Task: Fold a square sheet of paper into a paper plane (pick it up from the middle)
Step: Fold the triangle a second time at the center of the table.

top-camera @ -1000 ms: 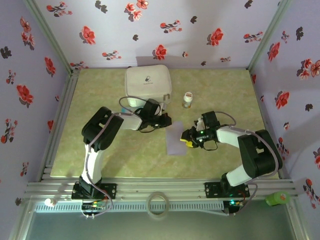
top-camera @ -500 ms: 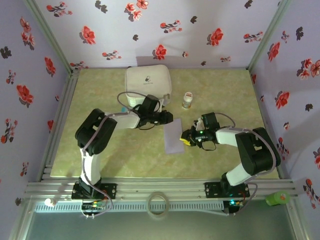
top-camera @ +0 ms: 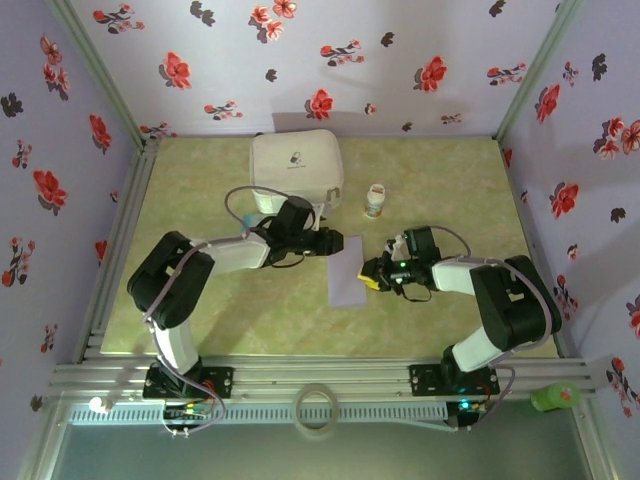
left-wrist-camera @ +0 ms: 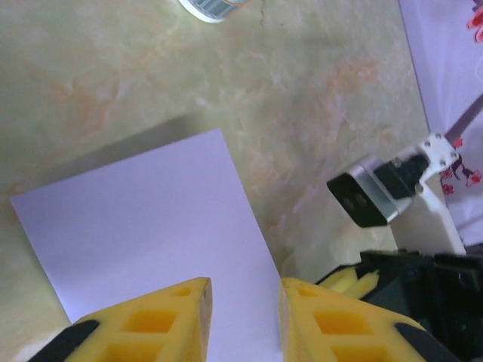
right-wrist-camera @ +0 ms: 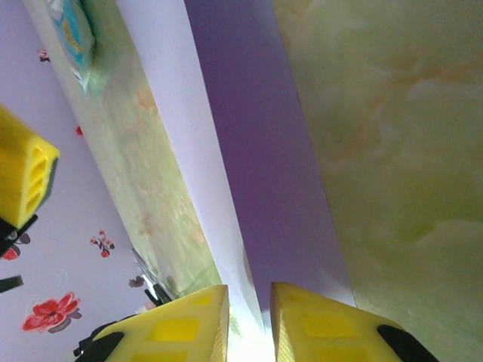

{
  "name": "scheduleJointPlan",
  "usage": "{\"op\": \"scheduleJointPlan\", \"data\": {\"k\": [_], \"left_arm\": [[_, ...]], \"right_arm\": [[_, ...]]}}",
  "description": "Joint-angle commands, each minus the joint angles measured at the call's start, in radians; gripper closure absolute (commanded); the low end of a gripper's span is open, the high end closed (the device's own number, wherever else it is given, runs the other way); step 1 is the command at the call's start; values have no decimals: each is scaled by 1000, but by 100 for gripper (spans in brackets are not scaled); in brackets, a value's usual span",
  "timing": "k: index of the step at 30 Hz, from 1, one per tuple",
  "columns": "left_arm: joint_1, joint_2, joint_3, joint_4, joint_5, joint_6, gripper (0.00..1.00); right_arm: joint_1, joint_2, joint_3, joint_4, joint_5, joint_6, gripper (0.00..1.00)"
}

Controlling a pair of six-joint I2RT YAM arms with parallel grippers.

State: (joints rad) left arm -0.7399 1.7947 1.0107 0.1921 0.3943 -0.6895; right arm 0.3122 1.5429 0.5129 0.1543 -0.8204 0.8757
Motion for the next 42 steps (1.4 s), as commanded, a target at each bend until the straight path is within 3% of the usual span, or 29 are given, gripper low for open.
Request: {"op": "scheduleJointPlan", "data": {"k": [1,13,20,33,42], "left_arm": [[-30,-76,-33,-19,-55,84,68],[-74,-169,-141,18,-157,189,67],[-222,-221,-232,157,-307,541,67],[-389,-187,-246,130,-467,809,56],[-522,-69,-206,193,-764,842,48]], "right_arm": [[2,-7,-3,28,-27,9,80],[2,45,22,42,-51,-43,81],[2,54,18,95,-34,16,89],[6,46,-8,205,18,171,95],[7,42,1,189,23,174,94]]}}
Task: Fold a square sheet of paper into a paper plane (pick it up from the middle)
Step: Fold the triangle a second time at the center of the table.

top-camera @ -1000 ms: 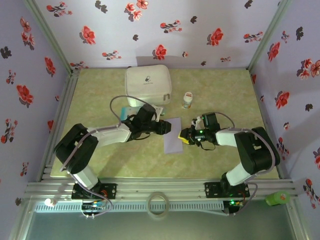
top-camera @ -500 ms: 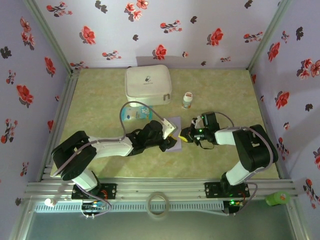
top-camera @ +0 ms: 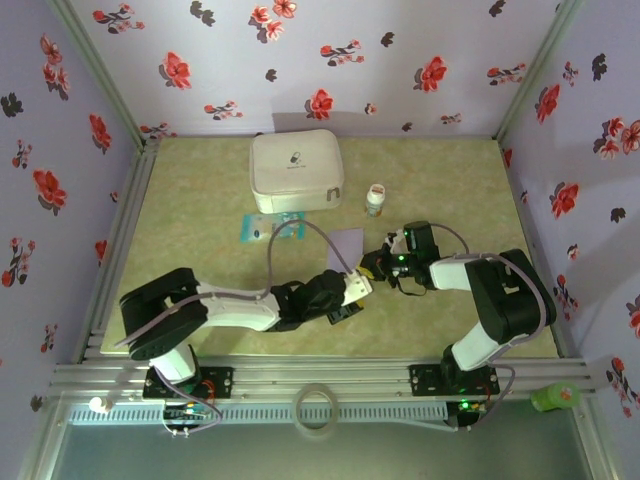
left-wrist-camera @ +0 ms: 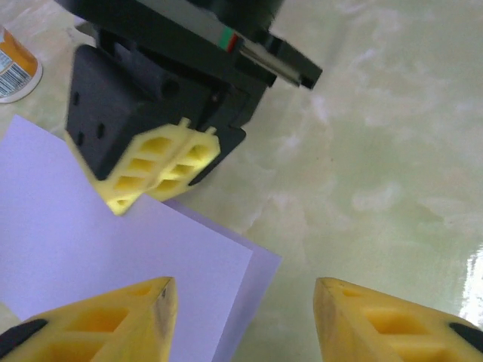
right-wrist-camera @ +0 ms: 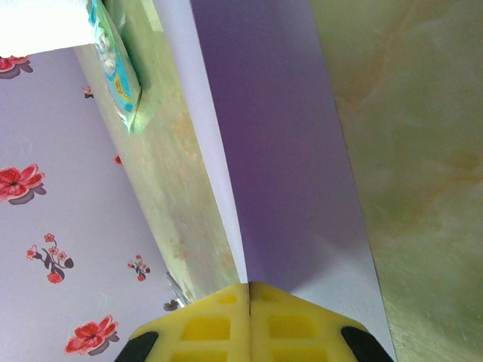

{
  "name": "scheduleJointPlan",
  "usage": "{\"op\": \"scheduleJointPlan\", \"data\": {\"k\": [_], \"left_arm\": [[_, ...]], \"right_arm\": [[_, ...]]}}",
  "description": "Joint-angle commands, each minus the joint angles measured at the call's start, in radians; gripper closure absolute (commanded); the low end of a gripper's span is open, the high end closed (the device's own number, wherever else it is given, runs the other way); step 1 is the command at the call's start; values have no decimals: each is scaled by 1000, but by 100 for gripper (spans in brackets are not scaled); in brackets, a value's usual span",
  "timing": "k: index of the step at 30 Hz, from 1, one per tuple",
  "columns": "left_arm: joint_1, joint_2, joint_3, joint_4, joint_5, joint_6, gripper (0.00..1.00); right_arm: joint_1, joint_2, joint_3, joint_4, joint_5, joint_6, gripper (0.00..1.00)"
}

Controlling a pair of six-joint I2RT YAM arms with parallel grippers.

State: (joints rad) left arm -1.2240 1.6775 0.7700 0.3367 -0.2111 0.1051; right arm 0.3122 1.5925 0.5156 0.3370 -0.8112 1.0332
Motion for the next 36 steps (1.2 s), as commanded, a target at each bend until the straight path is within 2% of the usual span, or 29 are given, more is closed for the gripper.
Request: {"op": "scheduleJointPlan", "data": {"k": [1,6,8,20,23,27,36], "left_arm": [[-51,66,34,78,-186,52,48],[-115,155,35,221,-381,90,44],[-125,174,40,245,-422,96,44],[-124,206,38,298,-468,108,43],[-122,208,36,292,-467,101,46],[-117,204,36,292,-465,93,58],[-110,192,36,262,-450,70,76]], "right_arm": [[7,-8,-2,9,14,15,94],[7,-9,1,0,18,13,94],[7,-9,3,-1,18,13,94],[7,-25,3,-20,24,4,94],[8,-29,4,-24,25,2,94],[7,-29,6,-32,27,-5,93],[7,-30,4,-38,30,-9,93]]}}
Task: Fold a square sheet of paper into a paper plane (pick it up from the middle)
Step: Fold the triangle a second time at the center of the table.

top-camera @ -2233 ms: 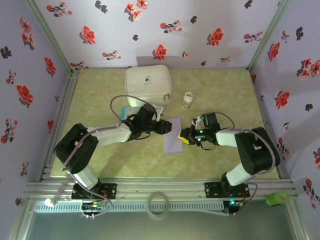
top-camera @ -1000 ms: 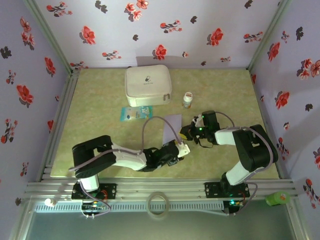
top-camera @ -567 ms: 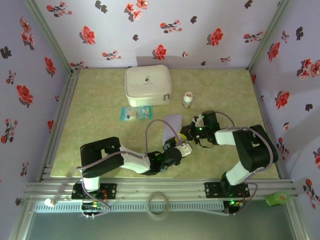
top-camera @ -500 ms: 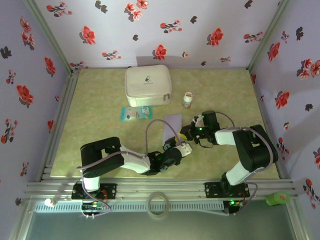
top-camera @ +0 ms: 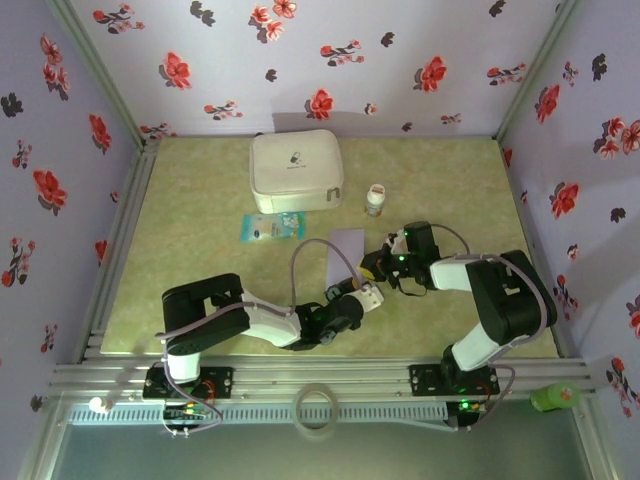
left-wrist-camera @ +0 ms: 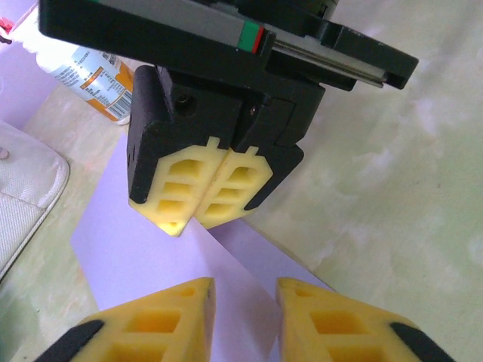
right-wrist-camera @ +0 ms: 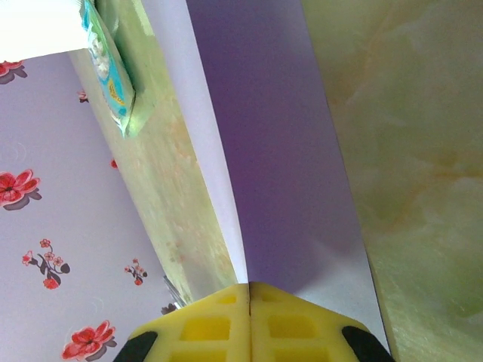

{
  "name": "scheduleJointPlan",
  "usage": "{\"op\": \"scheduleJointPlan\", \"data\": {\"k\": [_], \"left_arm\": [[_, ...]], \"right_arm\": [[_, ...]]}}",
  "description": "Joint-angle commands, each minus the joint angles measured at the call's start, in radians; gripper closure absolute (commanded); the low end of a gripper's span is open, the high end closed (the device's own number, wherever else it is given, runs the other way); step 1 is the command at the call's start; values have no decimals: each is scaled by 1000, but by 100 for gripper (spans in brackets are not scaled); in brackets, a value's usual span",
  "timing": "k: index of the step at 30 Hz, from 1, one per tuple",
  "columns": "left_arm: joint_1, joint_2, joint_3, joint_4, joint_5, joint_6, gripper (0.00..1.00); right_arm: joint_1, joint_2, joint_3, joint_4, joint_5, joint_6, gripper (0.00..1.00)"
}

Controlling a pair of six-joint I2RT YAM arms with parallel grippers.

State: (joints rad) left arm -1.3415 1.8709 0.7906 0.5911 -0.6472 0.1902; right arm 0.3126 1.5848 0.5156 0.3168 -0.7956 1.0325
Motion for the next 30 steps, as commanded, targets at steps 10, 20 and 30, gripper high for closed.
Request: {"op": "scheduleJointPlan", "data": {"k": [10,20,30], "left_arm": [[34,-47,-4,-21,94,-72,100],[105,-132,-16,-116,291,-207,100],[274,-143,24,-222,725,-486,100]], "right_arm": [[6,-25,7,-27,18,-16,92],[3,-76,41,-197,77,-122,71],[-23,-249,69,-505,330,-291,60]]}}
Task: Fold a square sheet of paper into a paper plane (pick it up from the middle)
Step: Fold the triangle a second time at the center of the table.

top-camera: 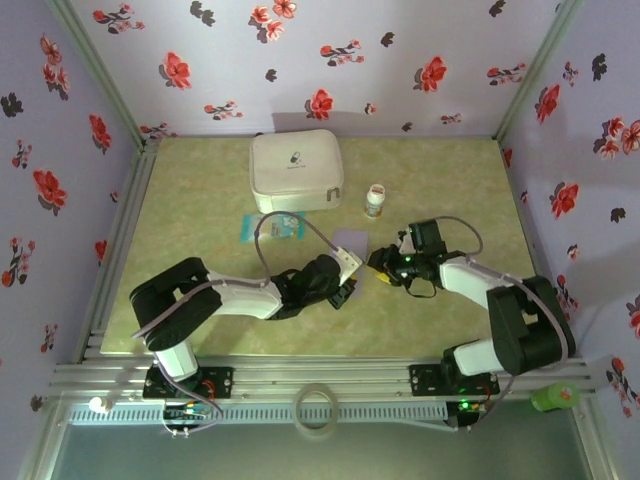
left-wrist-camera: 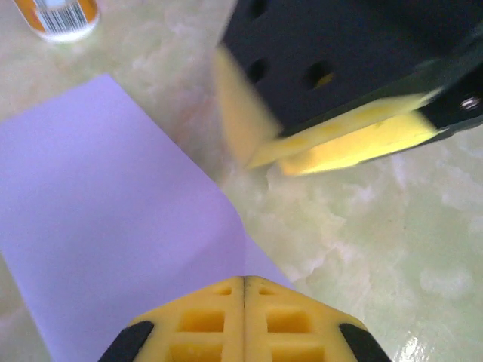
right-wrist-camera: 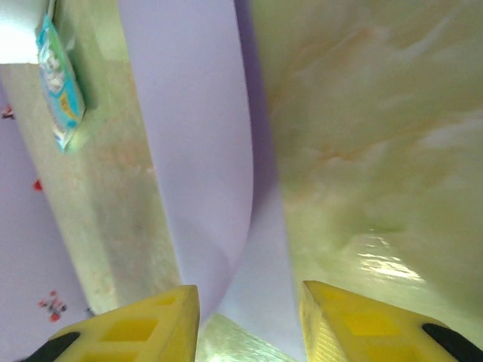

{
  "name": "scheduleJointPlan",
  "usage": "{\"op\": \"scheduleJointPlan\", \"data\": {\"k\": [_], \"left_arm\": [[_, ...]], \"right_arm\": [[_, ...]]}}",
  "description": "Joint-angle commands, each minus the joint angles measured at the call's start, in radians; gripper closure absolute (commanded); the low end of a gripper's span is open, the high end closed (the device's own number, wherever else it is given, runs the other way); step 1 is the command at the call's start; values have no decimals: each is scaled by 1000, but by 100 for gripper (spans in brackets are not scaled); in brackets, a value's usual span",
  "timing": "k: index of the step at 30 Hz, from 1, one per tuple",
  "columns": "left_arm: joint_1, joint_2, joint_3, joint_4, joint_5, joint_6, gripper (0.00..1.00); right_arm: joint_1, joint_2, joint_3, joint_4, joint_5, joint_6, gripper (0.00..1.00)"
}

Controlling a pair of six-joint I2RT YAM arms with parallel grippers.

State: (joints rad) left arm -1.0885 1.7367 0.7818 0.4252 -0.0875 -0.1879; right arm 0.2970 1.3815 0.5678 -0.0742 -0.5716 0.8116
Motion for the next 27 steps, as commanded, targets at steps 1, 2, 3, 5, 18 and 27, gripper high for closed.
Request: {"op": "scheduleJointPlan", "data": {"k": [1,2,3,5,18,27], "left_arm": [[27,-5,41,-66,181,-118,100],[29,-3,46,-71,190,-125,100],[35,-1,50,-75,205,-137,100],[49,4,60,-81,238,-166,100],[61,6,70,-67,272,-211,100],[77,13,51,-22,272,-291,100]], "right_arm": [[-8,-61,15,-132,125,-79,60],[-8,-75,12,-142,135,-85,60],[-8,-89,9,-149,137,-91,60],[-8,-108,-1,-158,133,-97,60],[-8,-93,-77,-6,-71,28,71],[14,-82,-89,-98,4,-46,100]]}}
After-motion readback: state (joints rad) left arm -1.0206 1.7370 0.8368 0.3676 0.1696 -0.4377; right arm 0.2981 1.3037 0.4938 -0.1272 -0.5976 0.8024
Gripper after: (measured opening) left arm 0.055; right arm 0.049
